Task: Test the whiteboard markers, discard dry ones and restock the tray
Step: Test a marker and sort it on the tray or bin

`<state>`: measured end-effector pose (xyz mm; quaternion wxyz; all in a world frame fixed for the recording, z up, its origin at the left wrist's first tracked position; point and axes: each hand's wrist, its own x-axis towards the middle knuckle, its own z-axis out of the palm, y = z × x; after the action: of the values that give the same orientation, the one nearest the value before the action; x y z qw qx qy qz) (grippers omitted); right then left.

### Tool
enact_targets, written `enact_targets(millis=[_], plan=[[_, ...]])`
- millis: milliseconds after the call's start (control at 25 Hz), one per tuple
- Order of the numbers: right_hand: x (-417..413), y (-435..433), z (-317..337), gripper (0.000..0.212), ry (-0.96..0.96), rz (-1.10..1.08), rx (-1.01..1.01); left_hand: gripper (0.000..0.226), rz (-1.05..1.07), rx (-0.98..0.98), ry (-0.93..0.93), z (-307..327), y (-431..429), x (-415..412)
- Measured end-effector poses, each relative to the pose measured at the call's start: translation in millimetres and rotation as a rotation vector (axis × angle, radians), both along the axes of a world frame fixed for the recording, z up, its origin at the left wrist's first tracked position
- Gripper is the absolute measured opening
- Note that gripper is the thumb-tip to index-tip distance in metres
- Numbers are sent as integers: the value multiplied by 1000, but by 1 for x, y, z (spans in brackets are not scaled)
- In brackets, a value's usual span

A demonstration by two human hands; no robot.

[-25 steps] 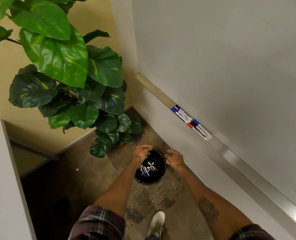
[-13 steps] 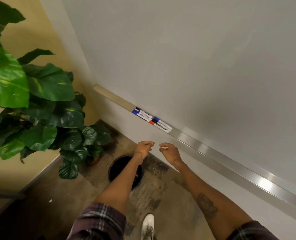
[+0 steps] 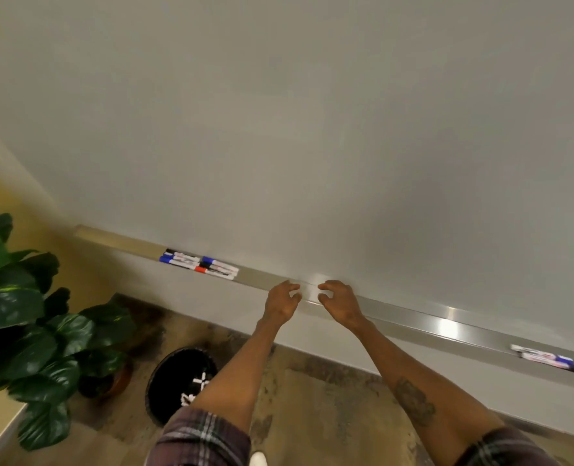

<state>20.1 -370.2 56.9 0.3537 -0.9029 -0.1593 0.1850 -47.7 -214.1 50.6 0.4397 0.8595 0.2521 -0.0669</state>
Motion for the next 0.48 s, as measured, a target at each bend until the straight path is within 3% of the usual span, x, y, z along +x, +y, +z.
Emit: enact_targets(millis=[200, 480], plan=[[30, -99, 3, 35, -77, -73, -106, 40, -134, 33, 14, 1, -91, 47], [58, -262, -2, 42, -61, -285, -119, 43, -226, -200, 39, 11, -238, 95]])
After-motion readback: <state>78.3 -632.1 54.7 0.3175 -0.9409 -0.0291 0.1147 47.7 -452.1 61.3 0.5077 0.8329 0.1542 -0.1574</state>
